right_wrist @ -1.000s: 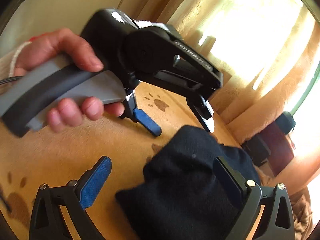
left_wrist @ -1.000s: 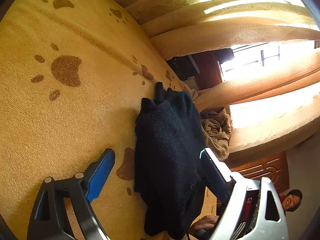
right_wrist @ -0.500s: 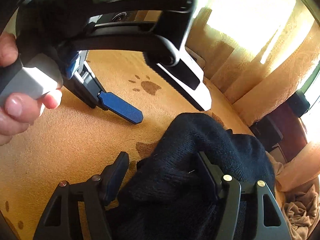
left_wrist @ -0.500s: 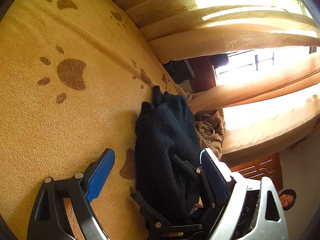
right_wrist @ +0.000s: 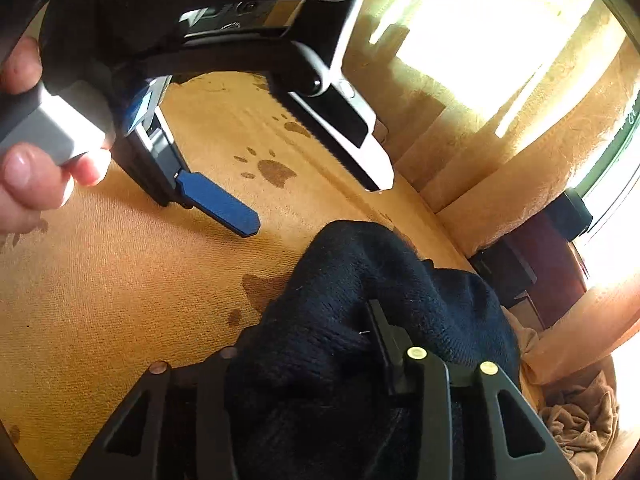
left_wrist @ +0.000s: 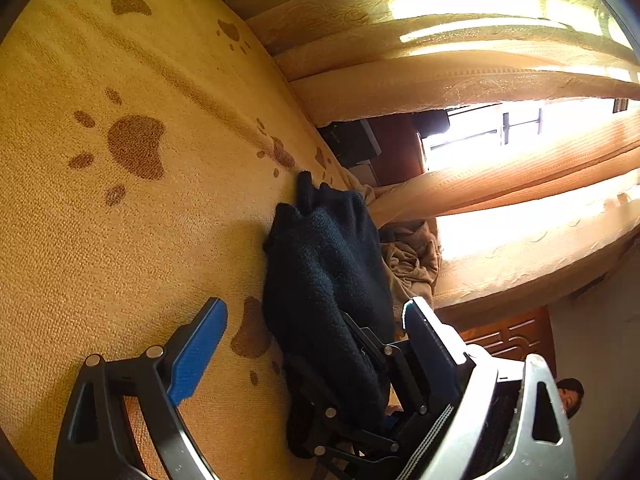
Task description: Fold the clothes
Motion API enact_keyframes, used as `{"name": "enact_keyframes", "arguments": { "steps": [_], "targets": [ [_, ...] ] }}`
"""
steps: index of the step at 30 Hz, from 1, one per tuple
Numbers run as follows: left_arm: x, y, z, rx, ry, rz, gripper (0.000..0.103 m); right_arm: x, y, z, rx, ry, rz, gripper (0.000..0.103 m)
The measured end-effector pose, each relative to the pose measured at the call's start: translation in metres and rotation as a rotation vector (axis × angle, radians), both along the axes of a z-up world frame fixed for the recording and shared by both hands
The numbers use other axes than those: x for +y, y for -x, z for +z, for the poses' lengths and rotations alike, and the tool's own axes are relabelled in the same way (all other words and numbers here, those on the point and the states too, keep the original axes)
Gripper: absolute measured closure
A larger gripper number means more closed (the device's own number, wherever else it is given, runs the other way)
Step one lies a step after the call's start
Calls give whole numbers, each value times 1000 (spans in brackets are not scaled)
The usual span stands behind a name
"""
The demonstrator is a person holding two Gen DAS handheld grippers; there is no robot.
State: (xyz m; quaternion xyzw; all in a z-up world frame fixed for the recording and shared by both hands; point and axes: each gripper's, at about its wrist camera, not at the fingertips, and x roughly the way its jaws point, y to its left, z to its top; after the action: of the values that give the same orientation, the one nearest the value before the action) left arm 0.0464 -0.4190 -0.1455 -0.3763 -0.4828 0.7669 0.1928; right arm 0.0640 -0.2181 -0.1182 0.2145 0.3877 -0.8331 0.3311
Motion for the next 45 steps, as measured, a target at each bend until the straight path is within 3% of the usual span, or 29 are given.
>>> {"name": "enact_keyframes", "arguments": {
  "steps": [6, 11, 15, 18, 21, 22, 23, 26, 27, 30, 32, 36, 39, 41, 45],
  "targets": [
    [12, 2, 5, 27, -7, -44, 10, 13, 5, 11, -19, 94, -29, 72],
    [32, 18, 0, -36, -18, -101, 9, 11, 8, 7, -14, 122, -24, 73],
    [51, 34, 3, -72, 10, -137, 0, 17, 7, 11, -3, 140, -20, 73],
    [65, 52, 1, -125, -39, -162, 1, 19, 5, 12, 7, 148, -15, 73],
    [79, 67, 0, -166, -43, -186, 2, 25, 7, 13, -46, 175, 8, 72],
    [82, 70, -2, -183, -31, -189, 4, 27, 8, 14, -66, 184, 16, 72],
    [84, 73, -4, -201, -18, -190, 14, 29, 9, 14, -86, 194, 25, 71],
    [82, 77, -16, -242, 22, -180, 46, 36, 12, 16, -147, 223, 50, 50],
    [78, 77, -19, -242, 15, -180, 53, 42, 10, 19, -159, 245, 65, 43],
    [75, 73, -22, -216, 7, -193, 59, 73, 0, 37, -178, 348, 115, 30],
    [75, 71, -22, -200, 21, -202, 60, 104, 5, 51, -204, 456, 76, 26],
    [75, 71, -21, -190, 38, -214, 60, 159, 65, 59, -329, 590, -170, 24],
    [76, 69, -19, -161, 64, -237, 60, 194, 123, 36, -445, 586, -408, 24],
    [76, 69, -19, -129, 70, -287, 60, 205, 144, 22, -553, 601, -440, 24],
    [73, 72, -20, -127, 50, -332, 60, 215, 174, 0, -760, 750, -410, 24]
  ]
}}
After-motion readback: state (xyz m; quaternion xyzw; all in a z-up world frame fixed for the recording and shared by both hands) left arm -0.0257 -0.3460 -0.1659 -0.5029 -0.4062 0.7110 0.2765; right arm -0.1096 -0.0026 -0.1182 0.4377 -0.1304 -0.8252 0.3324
